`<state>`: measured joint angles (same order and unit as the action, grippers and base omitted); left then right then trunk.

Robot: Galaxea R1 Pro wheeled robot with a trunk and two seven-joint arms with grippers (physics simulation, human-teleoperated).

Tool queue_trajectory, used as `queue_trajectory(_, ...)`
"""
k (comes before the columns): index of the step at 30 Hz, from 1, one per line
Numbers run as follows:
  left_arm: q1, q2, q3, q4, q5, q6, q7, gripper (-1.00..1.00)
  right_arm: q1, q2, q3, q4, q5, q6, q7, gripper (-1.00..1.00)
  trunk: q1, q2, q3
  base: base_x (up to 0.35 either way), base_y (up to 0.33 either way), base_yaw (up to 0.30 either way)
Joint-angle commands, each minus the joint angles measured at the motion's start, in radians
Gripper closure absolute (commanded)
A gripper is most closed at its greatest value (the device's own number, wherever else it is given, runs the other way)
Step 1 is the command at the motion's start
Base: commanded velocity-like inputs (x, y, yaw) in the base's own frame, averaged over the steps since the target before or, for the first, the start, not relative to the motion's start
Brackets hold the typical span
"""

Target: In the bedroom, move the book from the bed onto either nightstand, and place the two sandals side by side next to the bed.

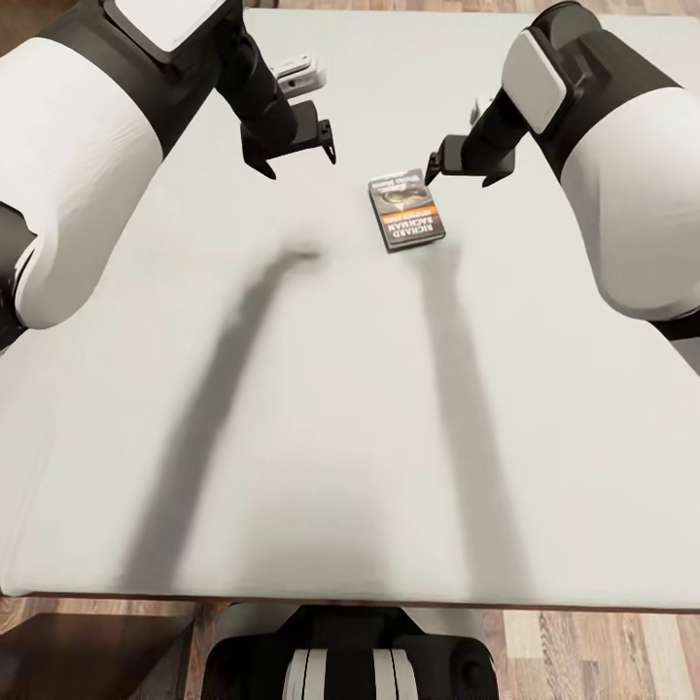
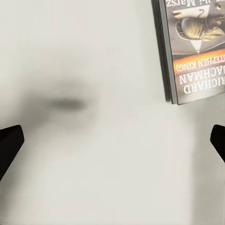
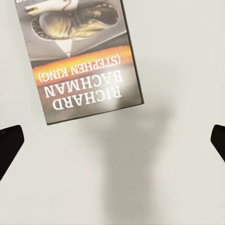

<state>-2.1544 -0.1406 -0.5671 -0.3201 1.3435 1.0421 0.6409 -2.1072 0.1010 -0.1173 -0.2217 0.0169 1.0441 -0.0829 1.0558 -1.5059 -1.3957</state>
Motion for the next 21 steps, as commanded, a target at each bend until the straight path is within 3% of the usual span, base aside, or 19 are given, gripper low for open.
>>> queue_trajectory(1, -0.001, 0.001, -0.006, -0.001, 0.011, 0.001, 0.008, -1.0, -0.001, 0.001, -0.009, -0.001, 0.001, 0.003, -0.007, -1.0, 0.0, 0.0, -0.002, 0.0, 0.0, 0.0)
queue_trajectory(21, -0.001, 0.002, -0.008, -0.003, 0.01, 0.001, 0.009, -1.0, -0.015, -0.006, -0.009, -0.004, 0.001, 0.003, -0.008, -1.0, 0.0, 0.0, -0.034, 0.0, 0.0, 0.0)
